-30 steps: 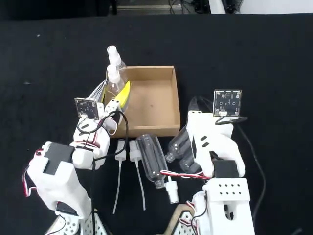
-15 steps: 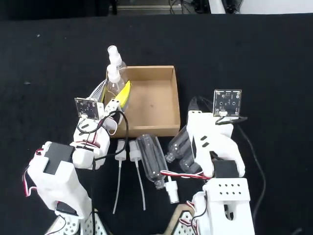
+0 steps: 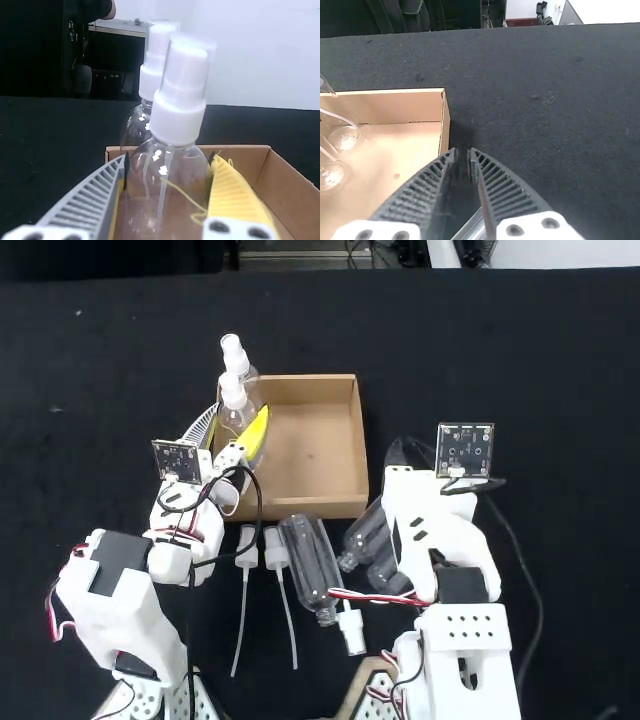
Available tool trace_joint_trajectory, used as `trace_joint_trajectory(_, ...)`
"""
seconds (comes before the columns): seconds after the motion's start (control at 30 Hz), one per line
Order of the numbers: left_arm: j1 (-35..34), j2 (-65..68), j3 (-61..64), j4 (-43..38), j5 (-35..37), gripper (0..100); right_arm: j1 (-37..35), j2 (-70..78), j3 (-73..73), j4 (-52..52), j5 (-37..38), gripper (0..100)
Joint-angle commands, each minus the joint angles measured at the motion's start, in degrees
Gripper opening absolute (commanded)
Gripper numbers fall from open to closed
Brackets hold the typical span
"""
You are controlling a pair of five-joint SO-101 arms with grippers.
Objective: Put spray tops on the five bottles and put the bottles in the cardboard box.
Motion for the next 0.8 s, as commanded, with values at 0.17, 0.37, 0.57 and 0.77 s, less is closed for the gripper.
trace_joint_trajectory(0.17,-0.57,-0.26,-0.4,-1.05,0.09,31,1.14,-1.54,-0.4,-1.67,0.09,2.8)
trace_joint_trajectory(0.37,-0.57,-0.26,-0.57,-1.05,-0.35,31,1.14,-1.54,-0.4,-1.67,0.09,2.8)
trace_joint_trajectory(0.57,-1.01,-2.29,0.22,-1.05,-0.44,31,1.05,-1.54,-0.4,-1.67,0.18,2.8)
trace_joint_trajectory(0.77,-1.54,-13.36,4.62,3.34,-0.35,31,0.97,-1.45,-0.4,-1.67,0.18,2.8)
